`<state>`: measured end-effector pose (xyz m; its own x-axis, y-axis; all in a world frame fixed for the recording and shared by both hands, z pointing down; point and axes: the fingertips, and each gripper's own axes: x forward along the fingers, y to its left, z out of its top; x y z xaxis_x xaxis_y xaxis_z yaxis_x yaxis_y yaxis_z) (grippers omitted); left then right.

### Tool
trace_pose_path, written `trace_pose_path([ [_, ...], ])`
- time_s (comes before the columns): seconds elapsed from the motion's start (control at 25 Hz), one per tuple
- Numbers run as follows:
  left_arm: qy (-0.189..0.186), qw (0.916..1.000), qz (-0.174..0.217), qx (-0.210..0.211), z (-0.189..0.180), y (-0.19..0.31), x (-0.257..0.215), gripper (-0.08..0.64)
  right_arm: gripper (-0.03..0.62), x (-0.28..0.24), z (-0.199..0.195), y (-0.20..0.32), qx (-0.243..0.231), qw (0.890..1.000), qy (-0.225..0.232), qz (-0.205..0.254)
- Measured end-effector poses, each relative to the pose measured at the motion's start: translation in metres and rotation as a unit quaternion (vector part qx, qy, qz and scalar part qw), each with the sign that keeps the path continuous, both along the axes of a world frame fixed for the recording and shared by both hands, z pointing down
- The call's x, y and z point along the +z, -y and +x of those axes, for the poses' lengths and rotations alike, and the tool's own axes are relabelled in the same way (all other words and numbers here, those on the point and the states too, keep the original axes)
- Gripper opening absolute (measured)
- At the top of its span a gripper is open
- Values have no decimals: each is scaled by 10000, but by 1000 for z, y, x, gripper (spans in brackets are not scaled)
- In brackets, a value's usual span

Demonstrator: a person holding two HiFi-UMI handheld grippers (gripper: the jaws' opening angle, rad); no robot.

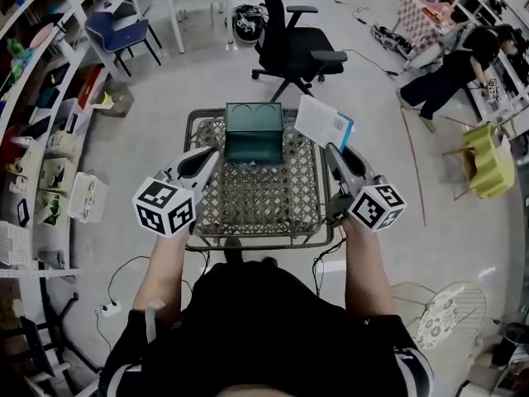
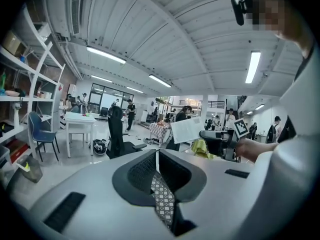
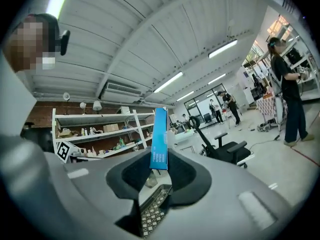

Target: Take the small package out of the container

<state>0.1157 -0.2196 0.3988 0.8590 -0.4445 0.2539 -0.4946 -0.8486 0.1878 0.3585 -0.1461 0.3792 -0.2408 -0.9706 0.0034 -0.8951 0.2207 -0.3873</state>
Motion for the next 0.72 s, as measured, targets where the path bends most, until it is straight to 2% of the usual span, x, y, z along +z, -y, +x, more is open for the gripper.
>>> trace_pose_path([
  [0.32, 7, 9999, 167, -11, -3, -20, -15, 23, 103, -32, 17, -61, 492, 9947, -640, 636],
  [0.56, 39, 9992, 184, -352, -26, -2, -13, 23, 103, -46, 31, -75, 779, 9908, -644, 906],
  [0.72, 67, 9981, 405, -456, -36, 15, -26, 23, 103, -55, 35, -65, 834, 9891, -671, 1008],
])
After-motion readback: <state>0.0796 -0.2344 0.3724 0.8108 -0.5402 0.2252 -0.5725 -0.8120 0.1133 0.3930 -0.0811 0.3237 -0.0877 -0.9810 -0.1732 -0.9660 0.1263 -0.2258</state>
